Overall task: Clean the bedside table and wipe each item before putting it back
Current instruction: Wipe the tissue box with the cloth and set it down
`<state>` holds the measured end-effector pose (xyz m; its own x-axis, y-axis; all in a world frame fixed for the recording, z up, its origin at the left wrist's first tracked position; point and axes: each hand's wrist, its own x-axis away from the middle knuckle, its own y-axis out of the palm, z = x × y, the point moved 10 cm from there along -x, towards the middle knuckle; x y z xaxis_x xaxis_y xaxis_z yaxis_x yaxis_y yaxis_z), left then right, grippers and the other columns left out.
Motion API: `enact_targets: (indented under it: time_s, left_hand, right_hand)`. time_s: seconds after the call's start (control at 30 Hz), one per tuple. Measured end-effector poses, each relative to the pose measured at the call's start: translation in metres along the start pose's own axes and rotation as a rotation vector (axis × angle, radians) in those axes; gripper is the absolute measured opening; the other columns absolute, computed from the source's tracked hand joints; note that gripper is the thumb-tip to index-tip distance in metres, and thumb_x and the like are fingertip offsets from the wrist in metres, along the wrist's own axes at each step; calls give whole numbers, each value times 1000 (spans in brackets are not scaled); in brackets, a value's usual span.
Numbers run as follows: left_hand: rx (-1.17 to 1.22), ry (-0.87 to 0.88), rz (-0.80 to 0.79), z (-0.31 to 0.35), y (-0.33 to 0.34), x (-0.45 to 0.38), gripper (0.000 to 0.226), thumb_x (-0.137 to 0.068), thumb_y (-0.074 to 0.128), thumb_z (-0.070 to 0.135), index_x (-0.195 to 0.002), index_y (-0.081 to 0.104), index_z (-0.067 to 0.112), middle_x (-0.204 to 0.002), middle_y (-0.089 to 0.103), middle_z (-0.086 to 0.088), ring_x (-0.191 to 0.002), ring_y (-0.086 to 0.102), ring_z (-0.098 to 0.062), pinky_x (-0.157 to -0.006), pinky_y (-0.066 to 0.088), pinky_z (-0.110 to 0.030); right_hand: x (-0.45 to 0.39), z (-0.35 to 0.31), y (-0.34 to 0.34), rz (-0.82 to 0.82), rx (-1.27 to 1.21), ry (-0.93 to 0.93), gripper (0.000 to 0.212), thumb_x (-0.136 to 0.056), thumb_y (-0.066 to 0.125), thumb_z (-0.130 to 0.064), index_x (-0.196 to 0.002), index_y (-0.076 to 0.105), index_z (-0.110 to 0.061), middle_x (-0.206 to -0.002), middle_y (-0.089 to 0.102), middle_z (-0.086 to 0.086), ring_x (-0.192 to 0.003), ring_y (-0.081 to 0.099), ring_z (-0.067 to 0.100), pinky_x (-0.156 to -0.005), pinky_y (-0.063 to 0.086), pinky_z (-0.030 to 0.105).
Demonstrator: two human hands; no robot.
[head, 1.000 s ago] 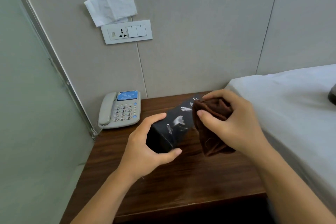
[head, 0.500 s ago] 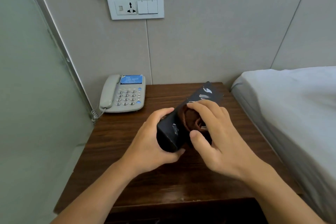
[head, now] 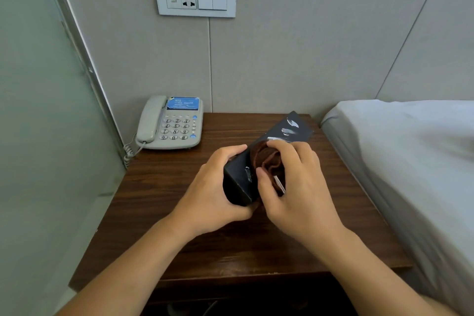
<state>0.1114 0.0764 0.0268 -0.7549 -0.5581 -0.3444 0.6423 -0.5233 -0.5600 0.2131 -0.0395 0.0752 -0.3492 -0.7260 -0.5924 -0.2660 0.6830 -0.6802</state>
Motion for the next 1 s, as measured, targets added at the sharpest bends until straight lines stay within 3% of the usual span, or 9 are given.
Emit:
enact_targets:
  time_s: [0.13,0.3,0.47,0.63,0.7,0.83,1.0]
  left_hand:
    - [33,6,-1,2,-1,-1,107,-58,97,18,-141,38,51,-132,53,30,-123,55,6,-96,53,-20]
    - [51,27,-10,0,0,-1,110,-58,100,22,-149,39,36,-135,56,20,-125,56,2,-101,50,-24]
    - [37,21,16,2,-3,0,102,-66,96,30,-146,35,46,-135,53,24,-124,55,3,-99,50,-18]
    - [75,15,-14,1,0,-1,108,-59,97,20,-147,38,40,-132,56,21,-121,58,3,-95,51,-19]
    - [50,35,-3,2,2,-1,107,-60,98,23,-148,39,37,-132,57,20,-122,58,2,-98,51,-20]
    - [39,27,39,1,-4,-2,104,-64,99,34,-147,37,42,-137,54,24,-127,53,5,-100,46,-13]
    - [118,3,10,3,-10,-1,105,-61,99,32,-148,40,33,-138,54,23,-126,56,5,-97,50,-15]
  right_hand:
    - [-10,-14,-1,-54,27,-114,44,-88,61,-34,-129,60,-19,-116,54,-2,-105,51,17,-84,47,26]
    - [-1,-45,2,-284,37,-425,41,-84,63,-29,-124,64,-18,-112,54,1,-99,55,25,-82,52,37]
    - [-37,-8,-5,-217,107,-283,42,-86,61,-33,-125,64,-19,-109,55,-1,-99,52,20,-82,53,42]
    - [-4,-41,3,-360,22,-444,37,-82,64,-28,-118,66,-20,-110,54,-3,-99,53,18,-83,49,29]
    - [-13,-32,0,-374,29,-413,39,-84,61,-31,-122,64,-23,-110,55,-6,-101,54,15,-85,49,29]
    - [-34,-8,-2,-276,4,-231,49,-87,64,-31,-134,55,-20,-120,56,-5,-113,52,15,-95,49,35]
    - [-25,-21,5,-108,55,-128,54,-89,54,-53,-131,58,-19,-113,56,-3,-102,48,22,-89,45,39]
